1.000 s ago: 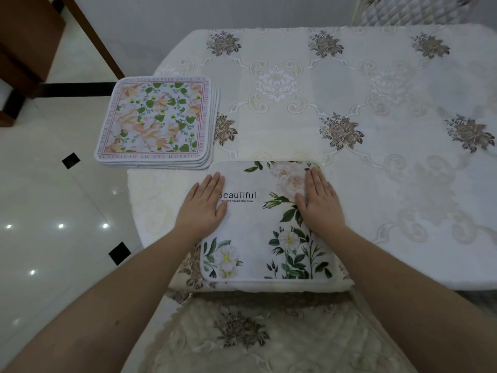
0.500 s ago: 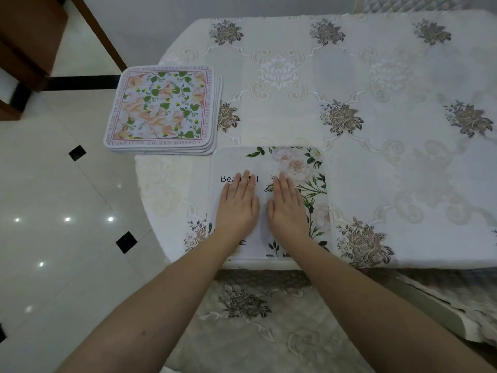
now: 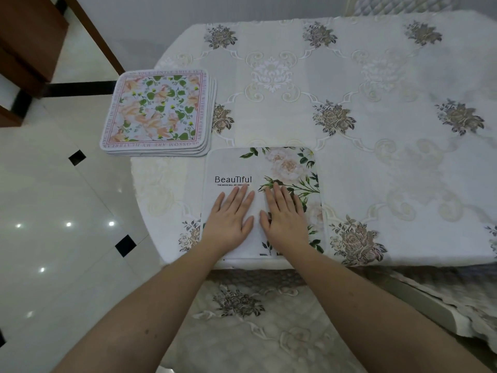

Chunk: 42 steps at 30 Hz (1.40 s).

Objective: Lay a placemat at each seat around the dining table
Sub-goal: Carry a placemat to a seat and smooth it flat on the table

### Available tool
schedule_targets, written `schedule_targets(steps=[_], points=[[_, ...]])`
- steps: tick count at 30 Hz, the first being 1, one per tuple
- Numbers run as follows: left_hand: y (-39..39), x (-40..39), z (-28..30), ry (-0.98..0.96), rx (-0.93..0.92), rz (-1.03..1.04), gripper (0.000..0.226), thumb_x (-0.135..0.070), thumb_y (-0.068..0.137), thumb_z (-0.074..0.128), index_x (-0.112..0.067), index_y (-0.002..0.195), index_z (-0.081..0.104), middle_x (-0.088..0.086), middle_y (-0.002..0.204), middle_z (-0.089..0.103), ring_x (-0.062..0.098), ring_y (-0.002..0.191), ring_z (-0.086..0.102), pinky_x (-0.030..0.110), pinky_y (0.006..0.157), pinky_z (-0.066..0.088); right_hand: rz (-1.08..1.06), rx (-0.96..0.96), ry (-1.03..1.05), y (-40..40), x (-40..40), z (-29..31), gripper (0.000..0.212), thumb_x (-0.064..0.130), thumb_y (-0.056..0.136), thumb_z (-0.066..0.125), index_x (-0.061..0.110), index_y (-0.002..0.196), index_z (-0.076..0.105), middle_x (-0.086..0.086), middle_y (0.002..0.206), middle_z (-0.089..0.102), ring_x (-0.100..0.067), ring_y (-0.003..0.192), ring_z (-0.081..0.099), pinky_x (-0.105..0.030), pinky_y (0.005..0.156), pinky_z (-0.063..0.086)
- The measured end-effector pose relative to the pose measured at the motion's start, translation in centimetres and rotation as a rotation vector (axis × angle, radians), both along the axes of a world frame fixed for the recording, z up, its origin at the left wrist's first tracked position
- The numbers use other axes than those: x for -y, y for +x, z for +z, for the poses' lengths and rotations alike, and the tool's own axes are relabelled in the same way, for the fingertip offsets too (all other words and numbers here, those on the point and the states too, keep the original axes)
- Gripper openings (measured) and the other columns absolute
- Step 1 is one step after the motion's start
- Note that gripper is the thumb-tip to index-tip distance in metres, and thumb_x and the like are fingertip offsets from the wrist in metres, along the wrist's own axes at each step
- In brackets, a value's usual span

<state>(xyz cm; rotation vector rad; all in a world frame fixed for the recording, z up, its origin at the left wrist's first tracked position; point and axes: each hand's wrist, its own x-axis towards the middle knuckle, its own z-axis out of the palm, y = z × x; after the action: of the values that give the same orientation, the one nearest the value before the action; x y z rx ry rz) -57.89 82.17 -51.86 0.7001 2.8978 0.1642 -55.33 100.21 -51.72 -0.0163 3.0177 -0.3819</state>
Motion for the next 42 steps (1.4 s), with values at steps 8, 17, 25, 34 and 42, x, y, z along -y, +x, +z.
schedule_targets(steps=[8, 17, 25, 34, 42], points=[[1.5, 3.1, 0.4, -0.046, 0.010, -0.047, 0.064, -0.049, 0.102, 0.013, -0.022, 0.159, 0.007, -0.004, 0.166, 0.003, 0.014, 0.153, 0.004, 0.040, 0.123, 0.002, 0.020, 0.049, -0.006, 2.0, -4.7, 0.6, 0.065, 0.049, 0.101, 0.016, 0.021, 0.158, 0.002, 0.004, 0.165, -0.003, -0.009, 0.150, -0.010, -0.037, 0.123, -0.004], [3.2, 5.2, 1.1, -0.085, 0.059, -0.017, 0.072, -0.058, 0.099, 0.012, -0.019, 0.158, -0.001, -0.002, 0.166, -0.005, 0.015, 0.153, -0.004, 0.038, 0.123, -0.001, 0.095, 0.074, 0.032, 2.6, -6.8, 0.8, 0.068, 0.054, 0.102, 0.016, 0.020, 0.157, -0.005, 0.003, 0.164, -0.009, -0.009, 0.149, -0.014, -0.031, 0.121, -0.008], [3.7, 5.1, 2.0, -0.140, 0.078, -0.017, 0.085, -0.066, 0.089, -0.016, -0.017, 0.158, -0.005, -0.001, 0.164, -0.010, 0.016, 0.153, -0.004, 0.036, 0.124, 0.000, 0.135, 0.135, 0.073, 3.2, -7.5, 1.7, 0.068, 0.055, 0.102, 0.011, 0.020, 0.157, -0.008, 0.003, 0.164, -0.013, -0.009, 0.149, -0.015, -0.028, 0.119, -0.012], [5.8, 5.2, 3.6, -0.197, 0.175, 0.028, 0.109, -0.072, 0.070, -0.038, -0.014, 0.157, -0.007, 0.004, 0.165, -0.012, 0.021, 0.153, -0.005, 0.036, 0.122, -0.004, 0.036, 0.306, 0.138, 5.3, -5.9, 3.1, 0.102, 0.079, 0.087, 0.007, 0.006, 0.153, -0.018, -0.012, 0.161, -0.023, -0.024, 0.149, -0.021, -0.038, 0.121, -0.010], [7.6, -0.3, 3.7, -0.162, 0.284, 0.198, 0.068, -0.050, 0.104, 0.015, -0.019, 0.157, -0.015, 0.008, 0.164, -0.022, 0.028, 0.152, -0.013, 0.046, 0.123, -0.002, -0.082, 0.396, 0.007, 6.9, -1.2, 3.8, 0.116, 0.084, 0.083, 0.030, 0.004, 0.152, -0.018, -0.015, 0.160, -0.025, -0.027, 0.148, -0.022, -0.040, 0.119, -0.009]])
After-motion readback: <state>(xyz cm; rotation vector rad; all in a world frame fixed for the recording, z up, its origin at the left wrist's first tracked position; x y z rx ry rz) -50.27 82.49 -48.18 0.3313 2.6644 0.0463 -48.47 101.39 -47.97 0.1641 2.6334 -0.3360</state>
